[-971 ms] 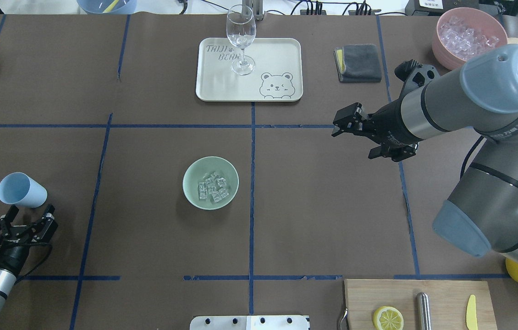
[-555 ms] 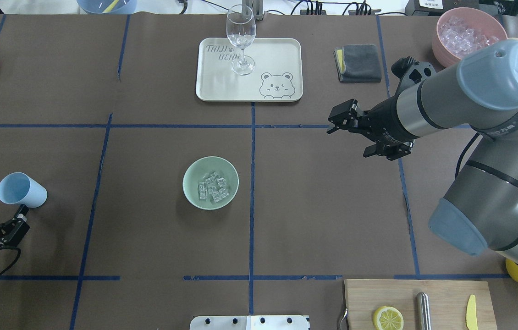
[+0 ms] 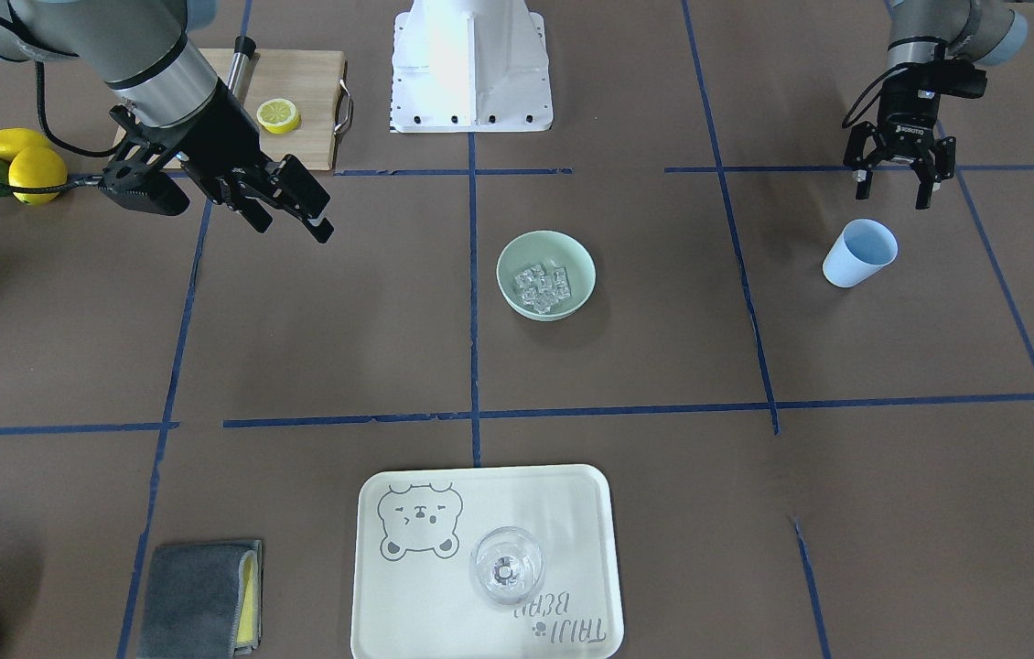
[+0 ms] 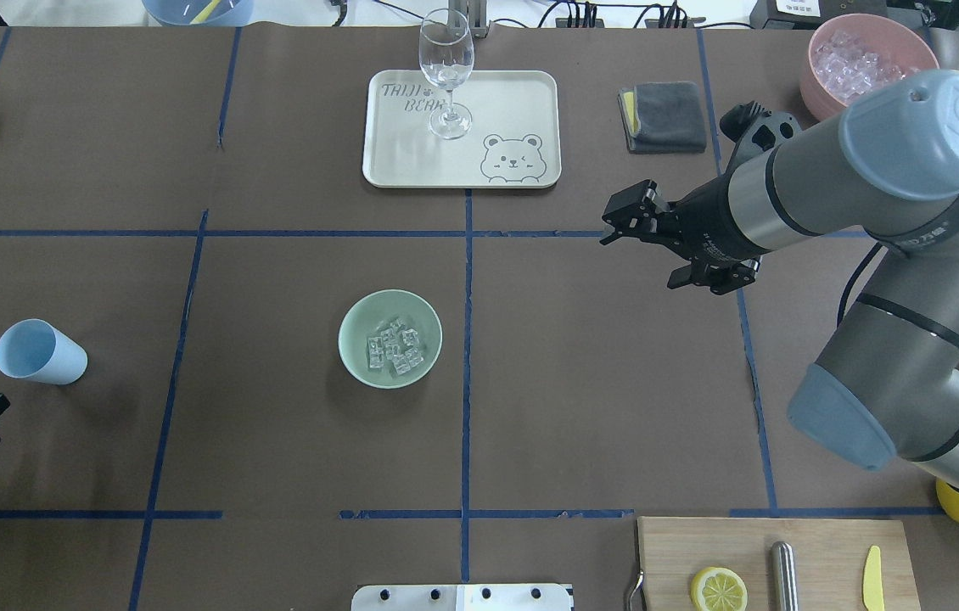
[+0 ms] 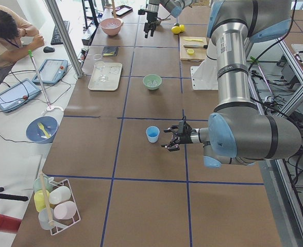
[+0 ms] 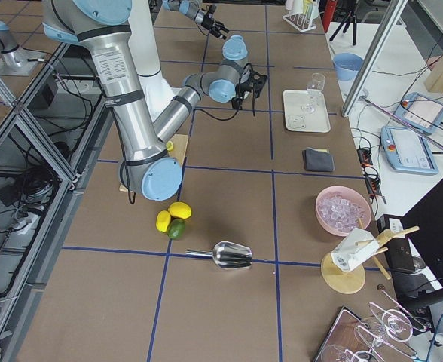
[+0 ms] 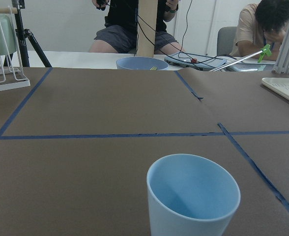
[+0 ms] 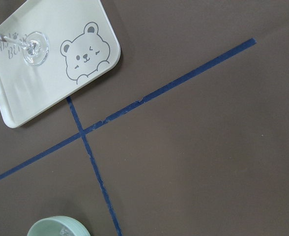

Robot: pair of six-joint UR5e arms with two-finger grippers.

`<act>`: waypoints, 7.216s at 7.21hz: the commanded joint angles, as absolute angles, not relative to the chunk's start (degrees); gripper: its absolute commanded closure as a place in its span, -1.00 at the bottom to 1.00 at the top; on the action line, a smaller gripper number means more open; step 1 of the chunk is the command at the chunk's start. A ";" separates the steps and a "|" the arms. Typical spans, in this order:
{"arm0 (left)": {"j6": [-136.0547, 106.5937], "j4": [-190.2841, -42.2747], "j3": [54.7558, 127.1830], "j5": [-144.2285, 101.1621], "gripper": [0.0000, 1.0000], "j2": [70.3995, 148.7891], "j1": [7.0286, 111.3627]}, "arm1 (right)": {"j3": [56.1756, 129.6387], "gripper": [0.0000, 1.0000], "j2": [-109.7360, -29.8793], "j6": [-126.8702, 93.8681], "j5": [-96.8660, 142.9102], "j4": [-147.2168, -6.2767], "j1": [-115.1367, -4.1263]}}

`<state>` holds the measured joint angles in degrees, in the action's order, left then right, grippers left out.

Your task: Pour ice into bowl

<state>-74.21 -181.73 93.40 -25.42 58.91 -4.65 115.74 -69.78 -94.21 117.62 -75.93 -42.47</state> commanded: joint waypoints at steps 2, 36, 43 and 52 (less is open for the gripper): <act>-67.85 -192.82 93.52 -29.33 -1.00 55.38 -2.48 | 115.84 -1.00 -69.78 -94.22 117.60 -75.94 -42.71; -33.66 -143.96 93.60 -126.65 -1.00 78.93 76.29 | 104.71 1.00 -92.95 -65.19 130.75 -54.96 -54.89; -34.01 -143.96 95.45 -126.56 -1.00 78.05 76.38 | 91.85 1.00 -97.65 -60.65 130.43 -39.90 -57.13; -22.42 -141.70 94.40 -129.09 -1.00 78.31 76.20 | 93.24 -1.00 -97.30 -46.94 131.29 -46.53 -63.49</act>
<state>-30.10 -143.08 94.98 -127.45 78.24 76.26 92.39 -97.44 -55.26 128.99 -42.01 -58.54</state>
